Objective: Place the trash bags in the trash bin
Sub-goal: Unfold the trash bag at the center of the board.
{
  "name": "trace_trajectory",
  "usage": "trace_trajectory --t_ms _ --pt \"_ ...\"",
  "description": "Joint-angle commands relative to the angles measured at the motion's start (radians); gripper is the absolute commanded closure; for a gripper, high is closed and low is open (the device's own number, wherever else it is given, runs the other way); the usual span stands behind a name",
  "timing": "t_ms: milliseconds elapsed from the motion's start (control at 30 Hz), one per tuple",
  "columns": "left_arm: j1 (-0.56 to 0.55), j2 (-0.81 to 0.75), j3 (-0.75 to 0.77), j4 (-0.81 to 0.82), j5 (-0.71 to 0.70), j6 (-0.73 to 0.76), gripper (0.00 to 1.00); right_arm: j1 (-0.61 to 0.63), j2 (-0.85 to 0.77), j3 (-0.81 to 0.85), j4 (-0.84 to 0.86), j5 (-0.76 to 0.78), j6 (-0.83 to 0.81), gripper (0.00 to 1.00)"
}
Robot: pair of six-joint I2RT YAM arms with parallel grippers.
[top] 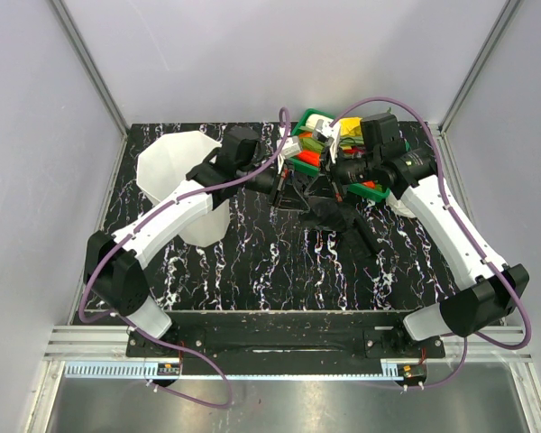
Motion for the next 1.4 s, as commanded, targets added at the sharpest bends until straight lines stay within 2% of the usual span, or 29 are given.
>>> trace_trajectory --t_ms 0,67,100,167,300,467,600,967,1133,1367 --pt "-0.005 -0.01 0.032 0.033 0.015 0.033 1.0 0.014 -0.024 0.009 -0.001 0.07 -0.016 1.0" --pt "-0.004 -0.013 0.032 0.027 0.016 0.046 1.0 0.014 -0.029 0.014 0.004 0.142 -0.016 1.0" --pt "-0.001 -0.016 0.032 0.022 0.016 0.054 0.96 0.014 -0.032 0.014 0.004 0.174 -0.019 1.0" --pt "0.004 -0.024 0.032 0.014 0.027 0.068 0.78 0.014 -0.041 0.015 0.004 0.223 -0.028 1.0" --pt "0.015 -0.036 0.028 -0.003 0.03 0.105 0.59 0.012 -0.067 0.011 0.01 0.295 -0.037 1.0" --pt "0.033 -0.039 0.033 -0.018 0.018 0.126 0.5 0.012 -0.084 0.011 -0.004 0.34 -0.052 1.0" --pt "0.041 -0.047 0.045 -0.01 -0.068 0.132 0.42 0.014 -0.088 0.014 -0.007 0.334 -0.039 1.0" --pt "0.031 -0.01 0.11 0.076 -0.145 -0.006 0.42 0.012 -0.056 0.011 0.06 0.331 0.084 1.0" --pt "0.005 0.01 0.143 0.068 -0.237 -0.015 0.55 0.012 -0.038 0.011 0.085 0.348 0.142 1.0" --pt "-0.035 0.042 0.185 0.037 -0.359 -0.007 0.57 0.012 -0.026 0.02 0.097 0.349 0.19 1.0"
